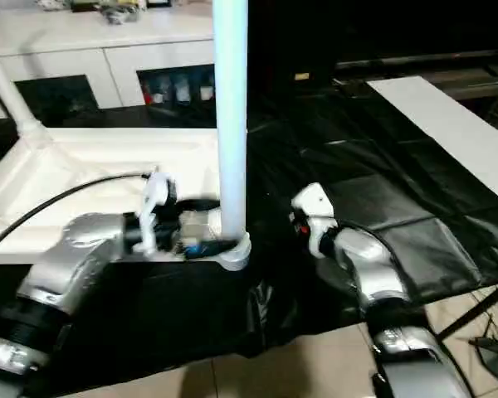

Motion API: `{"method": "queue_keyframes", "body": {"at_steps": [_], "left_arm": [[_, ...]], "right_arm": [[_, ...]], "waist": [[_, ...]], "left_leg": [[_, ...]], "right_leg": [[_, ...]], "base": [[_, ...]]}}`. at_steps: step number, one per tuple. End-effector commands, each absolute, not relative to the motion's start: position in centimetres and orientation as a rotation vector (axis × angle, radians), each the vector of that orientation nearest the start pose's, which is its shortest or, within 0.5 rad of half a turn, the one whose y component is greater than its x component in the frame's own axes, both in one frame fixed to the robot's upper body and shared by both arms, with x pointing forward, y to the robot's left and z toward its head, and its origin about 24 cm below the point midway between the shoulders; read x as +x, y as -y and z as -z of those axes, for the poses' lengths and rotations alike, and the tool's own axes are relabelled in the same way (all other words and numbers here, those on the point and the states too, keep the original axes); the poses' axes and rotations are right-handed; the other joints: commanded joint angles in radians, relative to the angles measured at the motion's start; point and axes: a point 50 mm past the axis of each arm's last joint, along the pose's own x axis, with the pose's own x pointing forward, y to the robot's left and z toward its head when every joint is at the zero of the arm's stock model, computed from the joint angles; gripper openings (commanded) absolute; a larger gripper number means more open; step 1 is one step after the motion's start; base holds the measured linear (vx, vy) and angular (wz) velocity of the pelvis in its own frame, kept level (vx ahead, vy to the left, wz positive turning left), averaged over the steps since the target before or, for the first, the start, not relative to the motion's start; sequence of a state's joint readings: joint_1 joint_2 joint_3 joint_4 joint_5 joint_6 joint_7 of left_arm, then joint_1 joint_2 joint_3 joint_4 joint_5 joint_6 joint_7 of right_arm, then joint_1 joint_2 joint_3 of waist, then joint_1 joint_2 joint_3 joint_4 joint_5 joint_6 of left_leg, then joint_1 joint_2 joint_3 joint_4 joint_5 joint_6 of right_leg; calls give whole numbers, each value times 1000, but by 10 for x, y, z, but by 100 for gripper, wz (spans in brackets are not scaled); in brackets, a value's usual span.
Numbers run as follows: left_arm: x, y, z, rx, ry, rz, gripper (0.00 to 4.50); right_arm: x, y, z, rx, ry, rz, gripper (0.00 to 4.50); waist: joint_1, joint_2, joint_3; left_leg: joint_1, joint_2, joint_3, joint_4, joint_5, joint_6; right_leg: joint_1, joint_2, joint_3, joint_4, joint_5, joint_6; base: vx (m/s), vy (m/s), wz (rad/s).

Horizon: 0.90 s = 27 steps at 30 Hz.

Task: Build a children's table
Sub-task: Rotate table base

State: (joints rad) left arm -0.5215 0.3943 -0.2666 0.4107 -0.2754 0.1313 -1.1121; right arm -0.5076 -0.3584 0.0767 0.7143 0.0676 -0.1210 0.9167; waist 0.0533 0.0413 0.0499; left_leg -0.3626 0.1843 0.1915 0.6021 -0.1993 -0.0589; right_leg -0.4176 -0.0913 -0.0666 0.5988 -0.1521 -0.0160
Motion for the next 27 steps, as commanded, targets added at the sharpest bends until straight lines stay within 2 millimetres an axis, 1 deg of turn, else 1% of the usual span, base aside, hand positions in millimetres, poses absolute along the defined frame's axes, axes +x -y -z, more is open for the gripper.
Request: {"method": "queue_keyframes", "body": {"at_steps": [1, 2, 3, 4, 5, 6, 7, 8, 9, 10, 11, 12, 13, 14, 15, 16, 17, 19, 20, 22, 24, 27], "left_arm": [[318, -140, -65, 323, -323, 1266, 414], [319, -145, -62, 356, -362, 1266, 414], [320, -148, -60, 372, -386, 1270, 408], [322, -150, -59, 407, -402, 1260, 394], [322, -150, -59, 407, -402, 1260, 378], [328, -153, -60, 442, -400, 1235, 369], [329, -153, -60, 445, -398, 1231, 365], [331, -153, -61, 450, -391, 1218, 359], [334, -153, -62, 446, -382, 1211, 347], [336, -153, -62, 449, -381, 1214, 347], [336, -152, -62, 451, -380, 1214, 323], [337, -152, -62, 454, -379, 1215, 319], [339, -151, -61, 468, -376, 1220, 316], [339, -151, -61, 473, -379, 1227, 299], [340, -150, -60, 478, -383, 1234, 283], [340, -150, -60, 483, -395, 1251, 283], [339, -149, -58, 488, -420, 1281, 272], [338, -150, -56, 487, -439, 1304, 266], [338, -150, -55, 483, -448, 1314, 252], [338, -150, -55, 489, -453, 1320, 229], [339, -150, -54, 493, -450, 1317, 221], [341, -149, -53, 513, -445, 1298, 189]], "right_arm": [[313, 173, -43, -312, -256, -1018, 384], [309, 171, -43, -321, -266, -1049, 384], [307, 170, -43, -325, -271, -1067, 384], [305, 169, -44, -332, -273, -1081, 384], [305, 169, -44, -332, -273, -1081, 384], [302, 167, -46, -331, -272, -1095, 384], [302, 167, -46, -329, -271, -1097, 384], [301, 166, -47, -322, -270, -1105, 384], [298, 164, -49, -305, -268, -1127, 384], [296, 164, -50, -299, -273, -1144, 384], [295, 163, -51, -298, -274, -1151, 384], [294, 163, -51, -296, -277, -1160, 384], [292, 163, -52, -292, -282, -1175, 384], [290, 163, -53, -290, -287, -1187, 384], [289, 162, -53, -290, -291, -1195, 384], [288, 162, -54, -291, -295, -1202, 384], [287, 162, -54, -292, -297, -1204, 384], [286, 163, -55, -293, -298, -1203, 384], [286, 163, -55, -293, -298, -1202, 384], [286, 163, -56, -293, -301, -1198, 384], [285, 163, -57, -292, -303, -1197, 384], [284, 164, -57, -298, -312, -1193, 384]], "waist": [[5, 4, -63], [5, 3, -66], [6, 1, -64], [9, 6, -65], [9, 4, -66], [8, 6, -68], [8, 6, -66], [9, 6, -69], [10, 6, -70], [12, 5, -71], [13, 5, -71], [15, 5, -73], [16, 4, -73], [17, 3, -73], [18, 3, -73], [19, 3, -71], [19, 7, -71], [19, 5, -69], [20, 5, -69], [19, 6, -68], [21, 6, -69], [21, 5, -69]], "left_leg": [[9, 34, -15, -76, -276, 63], [10, 38, -16, -76, -270, 54], [8, 36, -16, -77, -265, 54], [8, 38, -16, -77, -260, 52], [8, 38, -16, -77, -259, 52], [4, 40, -19, -77, -243, 48], [4, 37, -16, -76, -243, 53], [4, 37, -17, -74, -233, 55], [3, 38, -17, -73, -222, 60], [3, 39, -17, -73, -218, 62], [2, 39, -17, -72, -213, 64], [3, 40, -17, -71, -203, 69], [2, 38, -16, -70, -195, 76], [1, 38, -15, -69, -187, 82], [-1, 39, -16, -69, -191, 82], [0, 38, -15, -69, -196, 82], [1, 40, -17, -71, -205, 78], [2, 39, -16, -72, -222, 67], [3, 41, -17, -74, -229, 61], [4, 40, -16, -74, -238, 57], [4, 41, -18, -74, -237, 54], [3, 40, -17, -73, -231, 58]], "right_leg": [[56, -39, 35, -76, -321, -196], [56, -45, 36, -73, -312, -199], [58, -44, 36, -77, -316, -196], [57, -46, 37, -74, -306, -203], [56, -45, 37, -75, -302, -204], [59, -48, 36, -68, -261, -223], [57, -44, 36, -73, -259, -222], [61, -46, 36, -68, -232, -230], [62, -46, 35, -66, -210, -236], [63, -48, 35, -64, -201, -239], [63, -49, 35, -64, -195, -242], [64, -51, 35, -61, -177, -249], [64, -48, 34, -62, -163, -253], [65, -49, 34, -62, -152, -256], [65, -51, 34, -61, -156, -258], [65, -50, 33, -64, -169, -254], [65, -52, 34, -65, -190, -250], [64, -54, 35, -70, -226, -243], [63, -54, 35, -70, -237, -242], [61, -53, 35, -73, -244, -240], [63, -55, 35, -71, -242, -239], [63, -52, 34, -72, -230, -238]], "base": [[0, 0, 0], [0, 0, 0], [0, 0, 0], [0, 0, 0], [0, 0, 0], [0, 0, 0], [0, 0, 0], [0, 0, 0], [0, 0, 0], [0, 0, 0], [0, 0, 0], [0, 0, 0], [0, 0, 0], [0, 0, 0], [0, 0, 0], [0, 0, 0], [0, 0, 0], [0, 0, 0], [0, 0, 0], [0, 0, 0], [0, 0, 0], [0, 0, 0]]}}
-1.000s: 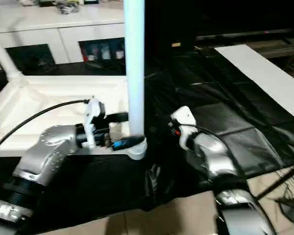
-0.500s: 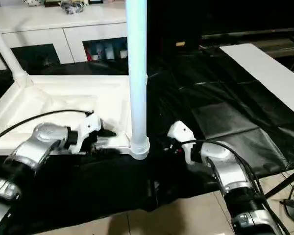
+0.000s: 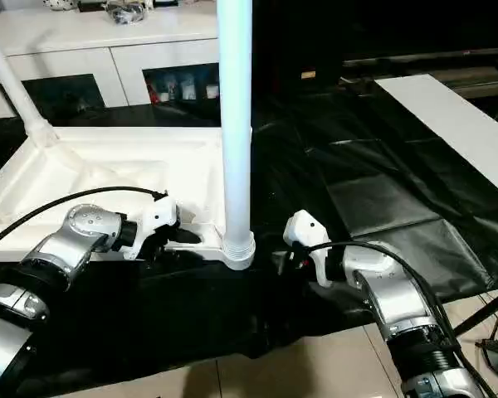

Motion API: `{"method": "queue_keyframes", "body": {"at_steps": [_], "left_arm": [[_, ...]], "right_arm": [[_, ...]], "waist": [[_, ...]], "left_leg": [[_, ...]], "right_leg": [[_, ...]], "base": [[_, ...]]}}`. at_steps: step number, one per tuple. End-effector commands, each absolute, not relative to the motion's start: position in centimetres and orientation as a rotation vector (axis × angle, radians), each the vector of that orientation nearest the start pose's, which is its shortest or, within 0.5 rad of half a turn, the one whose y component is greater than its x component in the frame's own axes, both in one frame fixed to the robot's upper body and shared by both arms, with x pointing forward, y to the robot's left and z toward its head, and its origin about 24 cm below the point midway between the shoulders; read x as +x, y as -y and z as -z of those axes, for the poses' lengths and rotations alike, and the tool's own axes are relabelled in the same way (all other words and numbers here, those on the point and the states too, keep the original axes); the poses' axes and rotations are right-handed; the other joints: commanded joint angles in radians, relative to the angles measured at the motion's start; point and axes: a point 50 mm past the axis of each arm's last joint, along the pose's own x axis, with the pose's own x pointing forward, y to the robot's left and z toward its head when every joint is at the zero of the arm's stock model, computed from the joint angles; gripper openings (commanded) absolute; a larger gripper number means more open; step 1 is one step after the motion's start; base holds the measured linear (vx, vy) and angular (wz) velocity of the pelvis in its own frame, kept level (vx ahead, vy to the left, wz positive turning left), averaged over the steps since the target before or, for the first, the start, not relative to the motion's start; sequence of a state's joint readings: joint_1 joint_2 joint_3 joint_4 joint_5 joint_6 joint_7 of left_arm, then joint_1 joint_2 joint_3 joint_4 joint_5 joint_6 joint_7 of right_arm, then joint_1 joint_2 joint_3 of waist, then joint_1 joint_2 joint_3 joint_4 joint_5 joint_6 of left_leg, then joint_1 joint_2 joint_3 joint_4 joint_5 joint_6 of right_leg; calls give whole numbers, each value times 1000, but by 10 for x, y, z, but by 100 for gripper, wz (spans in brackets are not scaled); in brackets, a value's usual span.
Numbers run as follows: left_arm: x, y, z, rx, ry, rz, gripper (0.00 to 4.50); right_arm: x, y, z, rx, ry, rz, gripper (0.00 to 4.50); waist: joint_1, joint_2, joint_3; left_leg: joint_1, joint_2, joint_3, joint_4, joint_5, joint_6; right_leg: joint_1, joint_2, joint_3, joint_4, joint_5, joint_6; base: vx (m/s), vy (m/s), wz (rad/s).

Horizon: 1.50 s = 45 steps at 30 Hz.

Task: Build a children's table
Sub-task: Rotate table base, then rotate leg to tighten

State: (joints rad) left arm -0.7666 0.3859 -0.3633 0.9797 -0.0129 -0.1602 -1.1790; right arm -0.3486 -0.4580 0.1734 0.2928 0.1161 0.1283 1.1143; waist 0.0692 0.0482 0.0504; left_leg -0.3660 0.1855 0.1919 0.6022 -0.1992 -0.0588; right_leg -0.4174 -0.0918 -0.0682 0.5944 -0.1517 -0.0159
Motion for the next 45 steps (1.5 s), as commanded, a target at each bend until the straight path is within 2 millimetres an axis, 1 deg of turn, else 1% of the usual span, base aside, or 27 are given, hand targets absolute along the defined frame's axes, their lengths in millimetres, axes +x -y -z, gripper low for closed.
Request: {"method": "queue_keyframes", "body": {"at_steps": [1, 4, 12, 15, 16, 18, 19, 20, 21, 23, 24, 25, 26, 27, 28, 30, 31, 32, 33, 34, 35, 37, 38, 39, 41, 43, 45], "left_arm": [[342, -149, -52, 519, -450, 1296, 184], [341, -148, -49, 537, -479, 1313, 167], [338, -147, -40, 587, -543, 1340, 106], [336, -144, -36, 561, -555, 1341, 91], [334, -142, -33, 515, -560, 1336, 68], [330, -141, -26, 444, -586, 1304, 57], [329, -141, -23, 407, -594, 1284, 52], [327, -141, -19, 364, -603, 1261, 41], [327, -141, -19, 364, -603, 1261, 29], [325, -141, -14, 283, -611, 1179, 24], [325, -141, -14, 283, -611, 1179, 23], [321, -142, -9, 246, -622, 1112, 20], [318, -142, -7, 238, -623, 1089, 17], [314, -142, -5, 227, -625, 1049, 13], [310, -142, -5, 227, -628, 1026, 13], [307, -141, -4, 229, -632, 1001, 11], [304, -139, -5, 250, -612, 1001, 10], [302, -137, -7, 263, -594, 1013, 6], [300, -134, -8, 259, -573, 1026, 6], [300, -132, -9, 255, -561, 1033, 3], [298, -129, -11, 267, -527, 1063, 3], [296, -125, -15, 280, -500, 1071, 1], [296, -122, -18, 280, -480, 1081, 1], [296, -122, -18, 280, -480, 1081, 1], [295, -116, -24, 277, -452, 1091, 1], [293, -112, -27, 272, -446, 1114, 0], [294, -111, -26, 273, -454, 1117, 0]], "right_arm": [[284, 164, -57, -299, -316, -1193, 384], [283, 164, -57, -301, -319, -1195, 384], [284, 163, -58, -303, -318, -1184, 384], [287, 164, -59, -295, -305, -1155, 384], [289, 165, -60, -289, -295, -1127, 384], [293, 167, -60, -285, -285, -1081, 384], [296, 168, -60, -289, -281, -1046, 384], [300, 170, -60, -295, -276, -1004, 384], [300, 170, -60, -295, -276, -1004, 384], [304, 173, -60, -282, -268, -951, 384], [304, 173, -60, -282, -268, -951, 384], [305, 175, -62, -267, -260, -927, 384], [306, 175, -62, -262, -259, -923, 384], [306, 175, -62, -254, -258, -917, 384], [306, 175, -62, -254, -259, -916, 384], [306, 175, -61, -255, -259, -916, 384], [307, 174, -60, -256, -260, -918, 384], [307, 173, -60, -257, -260, -920, 384], [308, 172, -60, -256, -260, -921, 384], [308, 171, -60, -256, -260, -922, 384], [309, 170, -60, -257, -258, -920, 384], [310, 168, -60, -257, -252, -920, 384], [312, 166, -60, -256, -247, -921, 384], [312, 166, -60, -256, -247, -921, 384], [313, 161, -59, -232, -238, -925, 384], [316, 153, -57, -181, -235, -932, 417], [317, 150, -55, -182, -243, -949, 422]], "waist": [[7, -3, -71], [12, -6, -71], [21, -5, -68], [21, -4, -67], [22, -4, -66], [21, -4, -66], [19, -4, -61], [19, -1, -60], [16, -1, -60], [11, -2, -59], [10, -3, -59], [6, -3, -61], [-1, -4, -59], [-6, -9, -60], [-17, -9, -62], [-24, -10, -59], [-30, -14, -59], [-34, -14, -58], [-34, -16, -59], [-36, -12, -59], [-37, -16, -58], [-37, -13, -59], [-36, -12, -60], [-37, -16, -61], [-34, -12, -64], [-35, -11, -66], [-36, -9, -66]], "left_leg": [[7, 39, -18, -73, -226, 58], [5, 39, -18, -73, -210, 63], [8, 41, -17, -74, -228, 55], [9, 40, -18, -76, -239, 49], [10, 40, -18, -77, -247, 48], [11, 40, -18, -77, -249, 43], [11, 39, -19, -81, -268, 43], [14, 41, -20, -82, -280, 38], [17, 40, -19, -83, -287, 36], [19, 38, -22, -86, -305, 32], [16, 37, -23, -86, -302, 37], [19, 37, -22, -86, -301, 41], [10, 36, -24, -86, -292, 48], [12, 39, -24, -88, -295, 50], [8, 36, -25, -86, -279, 62], [7, 33, -23, -84, -274, 72], [5, 33, -24, -84, -273, 74], [2, 30, -25, -84, -272, 78], [4, 30, -26, -83, -274, 79], [5, 29, -26, -83, -278, 80], [9, 28, -23, -82, -287, 80], [6, 30, -27, -86, -290, 79], [10, 32, -26, -86, -288, 76], [9, 33, -25, -87, -285, 77], [7, 36, -24, -87, -257, 83], [4, 35, -21, -87, -226, 92], [4, 36, -21, -87, -224, 92]], "right_leg": [[63, -53, 36, -66, -221, -240], [65, -54, 36, -65, -211, -241], [62, -57, 37, -70, -255, -231], [62, -58, 37, -74, -288, -220], [61, -58, 37, -76, -309, -215], [61, -59, 38, -77, -319, -213], [59, -58, 36, -81, -350, -209], [59, -60, 37, -81, -370, -205], [56, -60, 37, -84, -390, -202], [60, -60, 38, -87, -431, -187], [62, -60, 37, -88, -437, -181], [59, -59, 38, -89, -452, -172], [63, -60, 36, -89, -457, -168], [63, -61, 37, -89, -467, -166], [62, -60, 35, -92, -494, -149], [58, -57, 35, -97, -512, -141], [58, -58, 35, -97, -534, -132], [57, -57, 33, -102, -568, -116], [54, -57, 32, -105, -583, -108], [50, -55, 32, -106, -595, -99], [44, -52, 32, -111, -603, -92], [45, -53, 32, -108, -600, -89], [43, -53, 33, -106, -581, -92], [43, -52, 34, -105, -567, -97], [47, -54, 36, -97, -487, -127], [51, -53, 37, -91, -422, -151], [52, -52, 36, -90, -402, -164]], "base": [[0, 0, 0], [0, 0, 0], [0, 0, 0], [0, 0, 0], [0, 0, 0], [0, 0, 0], [0, 0, 0], [0, 0, 0], [0, 0, 0], [0, 0, 0], [0, 0, 0], [0, 0, 0], [0, 0, 0], [0, 0, 0], [0, 0, 0], [0, 0, 0], [0, 0, 0], [0, 0, 0], [0, 0, 0], [0, 0, 0], [0, 0, 0], [0, 0, 0], [0, 0, 0], [0, 0, 0], [0, 0, 0], [0, 0, 0], [0, 0, 0]]}}
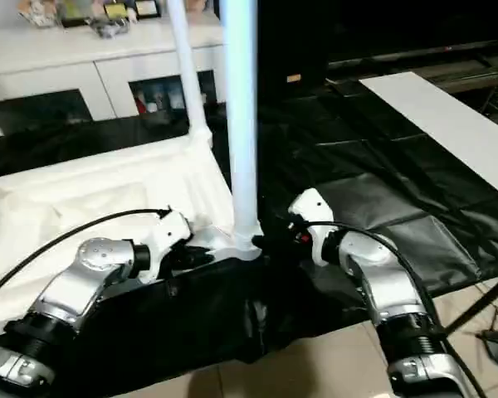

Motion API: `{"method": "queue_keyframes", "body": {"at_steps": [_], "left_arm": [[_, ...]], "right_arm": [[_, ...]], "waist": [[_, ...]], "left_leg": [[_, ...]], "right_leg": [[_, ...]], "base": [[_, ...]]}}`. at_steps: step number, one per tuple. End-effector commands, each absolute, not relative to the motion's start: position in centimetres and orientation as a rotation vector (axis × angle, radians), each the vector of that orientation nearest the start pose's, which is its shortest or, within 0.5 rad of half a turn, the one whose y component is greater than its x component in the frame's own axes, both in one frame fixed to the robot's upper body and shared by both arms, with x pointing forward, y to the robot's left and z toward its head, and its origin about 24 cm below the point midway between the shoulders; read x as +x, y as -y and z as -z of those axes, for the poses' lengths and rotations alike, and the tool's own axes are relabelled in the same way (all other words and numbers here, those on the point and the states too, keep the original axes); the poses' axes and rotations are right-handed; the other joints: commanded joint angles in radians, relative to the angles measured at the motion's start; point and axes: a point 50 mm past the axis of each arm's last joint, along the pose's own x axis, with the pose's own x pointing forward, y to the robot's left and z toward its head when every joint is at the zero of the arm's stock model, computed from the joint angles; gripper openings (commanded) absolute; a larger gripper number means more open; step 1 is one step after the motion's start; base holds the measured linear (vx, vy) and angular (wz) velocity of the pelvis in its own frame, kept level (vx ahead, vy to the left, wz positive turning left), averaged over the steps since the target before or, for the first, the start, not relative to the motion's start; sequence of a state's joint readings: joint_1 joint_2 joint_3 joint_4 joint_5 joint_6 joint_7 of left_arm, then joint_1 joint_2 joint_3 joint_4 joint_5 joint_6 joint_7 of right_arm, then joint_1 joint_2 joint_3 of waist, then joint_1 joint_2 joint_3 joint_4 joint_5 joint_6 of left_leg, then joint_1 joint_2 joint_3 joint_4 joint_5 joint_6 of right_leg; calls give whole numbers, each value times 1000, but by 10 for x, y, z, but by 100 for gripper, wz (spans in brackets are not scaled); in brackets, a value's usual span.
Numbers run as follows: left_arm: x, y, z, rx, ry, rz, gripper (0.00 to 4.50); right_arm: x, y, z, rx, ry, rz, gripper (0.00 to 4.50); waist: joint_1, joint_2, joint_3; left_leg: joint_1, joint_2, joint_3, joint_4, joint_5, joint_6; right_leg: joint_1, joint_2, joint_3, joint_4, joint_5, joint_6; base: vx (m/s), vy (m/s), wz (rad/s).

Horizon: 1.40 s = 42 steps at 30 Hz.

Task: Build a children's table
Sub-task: Rotate leg to tighten

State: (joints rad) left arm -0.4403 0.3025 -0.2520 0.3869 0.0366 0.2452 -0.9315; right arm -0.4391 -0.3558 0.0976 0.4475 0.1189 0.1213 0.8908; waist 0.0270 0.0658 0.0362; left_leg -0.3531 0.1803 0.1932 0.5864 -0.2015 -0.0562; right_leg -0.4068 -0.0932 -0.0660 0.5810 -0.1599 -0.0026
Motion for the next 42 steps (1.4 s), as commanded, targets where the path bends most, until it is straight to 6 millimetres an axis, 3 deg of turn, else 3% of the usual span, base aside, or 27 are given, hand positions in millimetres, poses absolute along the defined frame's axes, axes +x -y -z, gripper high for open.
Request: {"method": "queue_keyframes", "body": {"at_steps": [1, 8, 13, 18, 31, 42], "left_arm": [[294, -111, -25, 276, -461, 1118, 0], [293, -114, -22, 310, -502, 1160, 0], [293, -116, -21, 331, -527, 1176, 0], [294, -117, -21, 335, -532, 1177, 0], [295, -120, -20, 343, -542, 1176, 0], [295, -123, -19, 356, -552, 1179, 0]], "right_arm": [[316, 147, -54, -181, -248, -973, 436], [317, 128, -51, -187, -268, -1089, 445], [324, 122, -49, -196, -278, -1083, 445], [327, 120, -50, -196, -278, -1088, 445], [331, 133, -49, -222, -286, -1085, 330], [329, 135, -46, -226, -296, -1100, 277]], "waist": [[6, -28, -53], [9, -24, -53], [15, -27, -56], [17, -30, -53], [19, -28, -54], [23, -29, -54]], "left_leg": [[-8, 41, -21, -71, -219, 91], [-2, 44, -19, -71, -229, 89], [-2, 44, -17, -68, -180, 93], [-2, 45, -17, -69, -196, 87], [-2, 45, -16, -67, -190, 93], [-2, 45, -16, -67, -193, 93]], "right_leg": [[43, -50, 34, -75, -374, -185], [41, -53, 35, -74, -369, -207], [47, -53, 37, -60, -246, -244], [47, -56, 37, -65, -302, -230], [48, -53, 36, -62, -282, -237], [48, -53, 35, -62, -286, -239]], "base": [[0, 0, 0], [0, 0, 0], [0, 0, 0], [0, 0, 0], [0, 0, 0], [0, 0, 0]]}}
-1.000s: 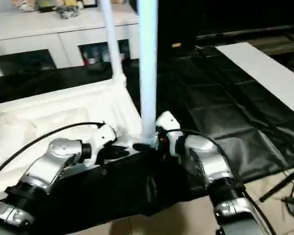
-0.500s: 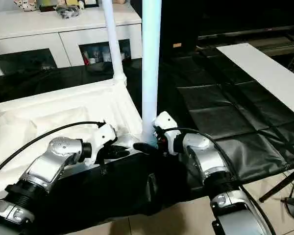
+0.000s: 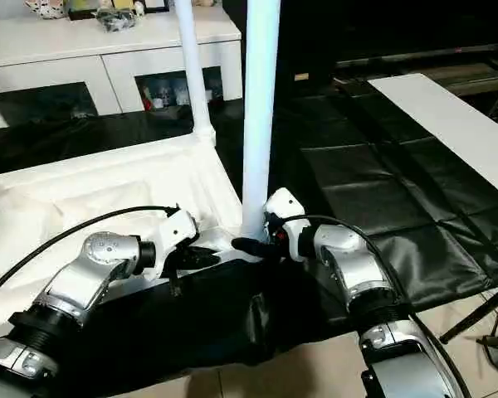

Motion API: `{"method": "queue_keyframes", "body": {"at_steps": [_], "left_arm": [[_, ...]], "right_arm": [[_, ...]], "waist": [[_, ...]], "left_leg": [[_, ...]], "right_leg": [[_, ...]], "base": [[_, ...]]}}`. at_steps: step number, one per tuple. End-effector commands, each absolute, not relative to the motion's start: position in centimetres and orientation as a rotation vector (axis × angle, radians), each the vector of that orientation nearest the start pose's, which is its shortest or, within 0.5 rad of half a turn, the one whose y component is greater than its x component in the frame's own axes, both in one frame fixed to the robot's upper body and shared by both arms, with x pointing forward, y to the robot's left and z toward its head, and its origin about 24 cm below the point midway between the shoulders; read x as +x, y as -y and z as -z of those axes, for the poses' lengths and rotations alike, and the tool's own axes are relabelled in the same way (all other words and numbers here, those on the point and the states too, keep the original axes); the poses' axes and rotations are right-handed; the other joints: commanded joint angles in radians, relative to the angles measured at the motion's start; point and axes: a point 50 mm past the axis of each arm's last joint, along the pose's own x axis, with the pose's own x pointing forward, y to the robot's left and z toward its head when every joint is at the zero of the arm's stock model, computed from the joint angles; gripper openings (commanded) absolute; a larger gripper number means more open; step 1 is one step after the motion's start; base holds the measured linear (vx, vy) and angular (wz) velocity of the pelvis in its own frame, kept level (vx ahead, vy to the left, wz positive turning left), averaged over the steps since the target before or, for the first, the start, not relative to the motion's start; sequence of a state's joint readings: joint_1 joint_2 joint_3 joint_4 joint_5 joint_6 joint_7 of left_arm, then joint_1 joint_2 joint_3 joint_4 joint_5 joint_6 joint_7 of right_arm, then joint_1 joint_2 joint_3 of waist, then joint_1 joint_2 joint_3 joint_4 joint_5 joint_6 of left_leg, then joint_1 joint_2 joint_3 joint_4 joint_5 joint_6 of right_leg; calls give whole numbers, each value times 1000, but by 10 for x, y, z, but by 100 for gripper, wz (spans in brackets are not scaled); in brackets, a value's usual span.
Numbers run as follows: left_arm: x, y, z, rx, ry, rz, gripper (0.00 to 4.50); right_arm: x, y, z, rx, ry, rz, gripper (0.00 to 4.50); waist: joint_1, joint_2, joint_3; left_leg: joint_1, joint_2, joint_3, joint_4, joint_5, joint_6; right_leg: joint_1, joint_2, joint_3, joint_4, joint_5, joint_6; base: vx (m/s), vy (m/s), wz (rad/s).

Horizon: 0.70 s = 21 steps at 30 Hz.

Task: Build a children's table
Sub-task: Rotate leg to tighten

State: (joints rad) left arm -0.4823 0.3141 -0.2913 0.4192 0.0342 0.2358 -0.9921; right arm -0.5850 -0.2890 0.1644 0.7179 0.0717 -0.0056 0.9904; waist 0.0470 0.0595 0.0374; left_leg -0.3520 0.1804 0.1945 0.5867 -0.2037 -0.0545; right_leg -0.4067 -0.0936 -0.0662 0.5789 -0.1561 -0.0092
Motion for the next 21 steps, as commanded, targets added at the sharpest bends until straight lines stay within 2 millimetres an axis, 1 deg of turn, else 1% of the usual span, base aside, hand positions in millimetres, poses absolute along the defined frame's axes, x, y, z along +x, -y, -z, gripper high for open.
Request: {"method": "queue_keyframes", "body": {"at_steps": [1, 2, 3, 4, 5, 6, 7, 8, 9, 10, 11, 12, 13, 14, 15, 16, 17, 18, 19, 21], "left_arm": [[295, -124, -18, 361, -558, 1183, 0], [295, -124, -18, 361, -558, 1183, 0], [295, -123, -17, 362, -559, 1171, 0], [295, -122, -17, 361, -559, 1164, 0], [300, -113, -15, 332, -555, 1087, 0], [300, -113, -15, 332, -555, 1087, 0], [304, -109, -15, 313, -551, 1027, 0], [309, -103, -15, 290, -541, 945, 0], [310, -102, -15, 286, -539, 929, 0], [316, -98, -15, 270, -526, 863, 0], [317, -97, -16, 266, -525, 845, 0], [324, -93, -18, 254, -515, 763, 0], [324, -93, -18, 254, -515, 763, 0], [330, -89, -20, 246, -505, 712, 0], [331, -88, -20, 245, -502, 699, 0], [333, -86, -21, 245, -494, 678, 0], [335, -85, -22, 245, -490, 666, 0], [337, -81, -22, 253, -479, 649, 0], [339, -78, -23, 255, -468, 636, 0], [340, -77, -23, 257, -464, 635, 0]], "right_arm": [[330, 134, -41, -228, -305, -1066, 275], [330, 134, -41, -228, -305, -1066, 274], [333, 133, -36, -236, -313, -981, 274], [334, 132, -34, -236, -315, -952, 273], [340, 125, -28, -206, -313, -792, 273], [340, 125, -28, -206, -313, -792, 273], [341, 120, -26, -169, -318, -718, 272], [343, 114, -22, -124, -323, -617, 272], [343, 112, -22, -116, -325, -600, 272], [343, 108, -19, -86, -336, -533, 272], [343, 106, -18, -77, -339, -511, 272], [343, 99, -14, -31, -357, -422, 272], [343, 99, -14, -31, -357, -422, 272], [343, 94, -11, 21, -379, -313, 272], [343, 93, -10, 34, -385, -284, 272], [343, 90, -9, 61, -395, -251, 272], [343, 88, -8, 76, -401, -233, 272], [343, 81, -8, 79, -403, -200, 272], [344, 74, -9, 78, -395, -198, 272], [344, 70, -10, 81, -390, -204, 272]], "waist": [[3, -22, -56], [3, -21, -55], [2, -21, -55], [-1, -22, -53], [-7, -20, -49], [-15, -19, -46], [-20, -21, -46], [-23, -22, -46], [-25, -20, -43], [-27, -23, -46], [-28, -24, -46], [-28, -27, -46], [-28, -27, -46], [-30, -26, -45], [-30, -25, -45], [-31, -25, -46], [-32, -25, -45], [-31, -23, -47], [-31, -23, -46], [-30, -23, -46]], "left_leg": [[-2, 45, -17, -68, -192, 91], [-2, 45, -17, -68, -196, 88], [-2, 45, -18, -69, -200, 83], [-3, 45, -18, -71, -206, 79], [-3, 43, -20, -74, -234, 64], [0, 42, -23, -77, -269, 40], [2, 42, -27, -80, -300, 29], [3, 42, -26, -80, -305, 23], [10, 41, -28, -82, -326, 13], [10, 39, -29, -82, -341, 8], [10, 38, -29, -83, -342, 11], [14, 37, -28, -82, -349, 14], [14, 37, -28, -82, -349, 14], [14, 33, -27, -82, -360, 19], [16, 32, -28, -82, -364, 16], [12, 31, -31, -83, -371, 18], [12, 31, -29, -84, -379, 22], [14, 31, -31, -84, -382, 22], [12, 30, -30, -84, -384, 23], [14, 30, -30, -84, -391, 22]], "right_leg": [[48, -53, 36, -60, -293, -231], [47, -54, 36, -62, -302, -231], [47, -54, 36, -62, -311, -228], [44, -54, 36, -63, -323, -227], [44, -55, 35, -69, -372, -214], [42, -56, 35, -76, -432, -197], [43, -55, 32, -80, -482, -172], [40, -54, 34, -82, -487, -164], [33, -52, 34, -89, -510, -153], [34, -51, 33, -88, -517, -144], [33, -51, 33, -91, -517, -140], [28, -51, 34, -94, -523, -135], [28, -51, 34, -94, -523, -135], [23, -50, 35, -99, -539, -128], [21, -51, 35, -100, -547, -124], [25, -51, 31, -100, -555, -114], [22, -50, 32, -104, -559, -106], [22, -51, 31, -103, -555, -105], [21, -50, 31, -105, -550, -101], [19, -51, 29, -107, -557, -98]], "base": [[0, 0, 0], [0, 0, 0], [0, 0, 0], [0, 0, 0], [0, 0, 0], [0, 0, 0], [0, 0, 0], [0, 0, 0], [0, 0, 0], [0, 0, 0], [0, 0, 0], [0, 0, 0], [0, 0, 0], [0, 0, 0], [0, 0, 0], [0, 0, 0], [0, 0, 0], [0, 0, 0], [0, 0, 0], [0, 0, 0]]}}
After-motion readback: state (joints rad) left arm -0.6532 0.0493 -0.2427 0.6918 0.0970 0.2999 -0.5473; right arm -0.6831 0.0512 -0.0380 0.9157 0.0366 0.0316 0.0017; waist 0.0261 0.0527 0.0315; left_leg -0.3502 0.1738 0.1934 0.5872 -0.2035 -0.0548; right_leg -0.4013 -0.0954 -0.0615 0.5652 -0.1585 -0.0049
